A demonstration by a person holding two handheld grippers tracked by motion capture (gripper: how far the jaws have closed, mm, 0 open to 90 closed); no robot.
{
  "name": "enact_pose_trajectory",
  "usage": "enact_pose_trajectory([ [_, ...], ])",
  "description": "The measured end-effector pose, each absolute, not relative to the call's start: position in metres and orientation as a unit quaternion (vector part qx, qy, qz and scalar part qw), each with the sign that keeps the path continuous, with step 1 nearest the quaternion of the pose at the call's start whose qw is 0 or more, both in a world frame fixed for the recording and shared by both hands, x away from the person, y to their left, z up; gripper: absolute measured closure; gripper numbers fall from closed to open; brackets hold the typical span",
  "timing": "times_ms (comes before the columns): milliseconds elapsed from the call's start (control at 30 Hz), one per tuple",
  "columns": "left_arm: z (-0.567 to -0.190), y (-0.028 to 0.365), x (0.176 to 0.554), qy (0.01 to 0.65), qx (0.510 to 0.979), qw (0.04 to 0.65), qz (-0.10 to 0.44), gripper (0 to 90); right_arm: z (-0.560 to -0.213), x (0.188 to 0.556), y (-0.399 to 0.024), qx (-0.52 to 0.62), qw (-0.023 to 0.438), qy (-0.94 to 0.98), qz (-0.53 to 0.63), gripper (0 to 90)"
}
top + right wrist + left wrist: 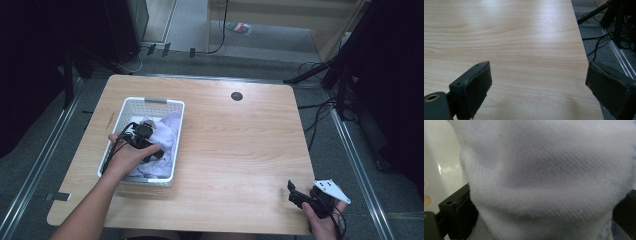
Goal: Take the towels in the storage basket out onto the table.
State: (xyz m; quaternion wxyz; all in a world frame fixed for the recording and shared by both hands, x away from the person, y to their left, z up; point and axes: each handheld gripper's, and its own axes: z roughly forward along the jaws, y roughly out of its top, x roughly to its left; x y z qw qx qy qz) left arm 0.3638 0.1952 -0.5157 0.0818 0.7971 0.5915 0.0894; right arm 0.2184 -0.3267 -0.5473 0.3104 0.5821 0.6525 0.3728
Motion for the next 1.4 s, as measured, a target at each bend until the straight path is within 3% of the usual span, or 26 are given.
enact_pose_trajectory([
  [333, -0.516, 0.195, 0.364, 0.606, 0.786, 0.080, 0.095, 2.8, -0.547, 0.219, -0.327, 0.581, 0.310, 0.654, 0.372, 6.5],
  [367, -0.516, 0.195, 0.364, 0.606, 0.786, 0.080, 0.095, 5.4, -0.547, 0.219, -0.327, 0.581, 0.310, 0.654, 0.372, 6.5],
  [467, -0.506, 0.197, 0.365, 0.618, 0.776, 0.075, 0.103, 32.4, -0.547, 0.219, -0.327, 0.581, 0.309, 0.655, 0.371, 6.5],
  [533, -0.504, 0.199, 0.365, 0.617, 0.776, 0.072, 0.106, 42.1, -0.547, 0.219, -0.327, 0.581, 0.310, 0.655, 0.371, 6.5],
  [700, -0.498, 0.207, 0.367, 0.632, 0.765, 0.089, 0.089, 54.8, -0.547, 0.219, -0.327, 0.583, 0.308, 0.655, 0.370, 6.5],
  [1000, -0.477, 0.214, 0.370, 0.641, 0.760, 0.094, 0.053, 56.3, -0.547, 0.220, -0.327, 0.586, 0.308, 0.653, 0.367, 6.5],
  [1167, -0.466, 0.218, 0.369, 0.654, 0.749, 0.090, 0.056, 56.2, -0.547, 0.220, -0.327, 0.585, 0.309, 0.654, 0.367, 6.5],
  [1400, -0.424, 0.215, 0.372, 0.665, 0.739, 0.088, 0.070, 56.1, -0.547, 0.220, -0.327, 0.585, 0.310, 0.653, 0.367, 6.5],
])
